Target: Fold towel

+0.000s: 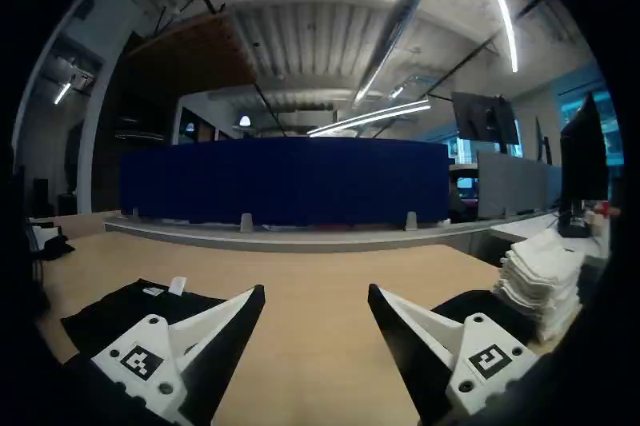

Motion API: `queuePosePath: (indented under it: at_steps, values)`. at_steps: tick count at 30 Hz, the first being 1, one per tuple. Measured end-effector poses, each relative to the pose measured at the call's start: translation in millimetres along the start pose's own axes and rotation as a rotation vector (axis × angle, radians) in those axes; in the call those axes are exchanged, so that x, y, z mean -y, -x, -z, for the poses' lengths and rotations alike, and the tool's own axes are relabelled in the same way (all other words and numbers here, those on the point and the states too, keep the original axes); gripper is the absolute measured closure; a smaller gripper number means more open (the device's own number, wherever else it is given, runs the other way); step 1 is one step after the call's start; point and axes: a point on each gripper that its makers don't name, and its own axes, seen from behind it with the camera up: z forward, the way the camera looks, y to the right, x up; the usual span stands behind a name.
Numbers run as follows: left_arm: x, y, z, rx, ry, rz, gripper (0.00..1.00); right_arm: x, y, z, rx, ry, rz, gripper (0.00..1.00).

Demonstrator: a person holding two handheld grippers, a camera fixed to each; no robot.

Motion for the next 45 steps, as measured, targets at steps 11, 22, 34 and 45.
queuePosePath:
  at_steps: [11, 22, 34, 45]
  values:
    - [0.3, -1, -0.3, 0.000, 0.000, 0.000, 0.05, 0, -1, -0.5, 0.001, 0.000, 0.000, 0.00]
    - [-3.1, -8, 0.5, -0.005, 0.012, 0.000, 0.05, 3, -2, -2.9, 0.017, -0.010, 0.002, 0.00]
    - [-1.0, -87, 9.8, 0.005, 0.019, -0.009, 0.05, 17, -82, 6.0, 0.019, -0.034, 0.036, 0.00]
    - [-1.4, -173, 25.2, 0.042, 0.024, 0.006, 0.05, 27, -190, 22.1, 0.014, -0.046, 0.027, 0.00]
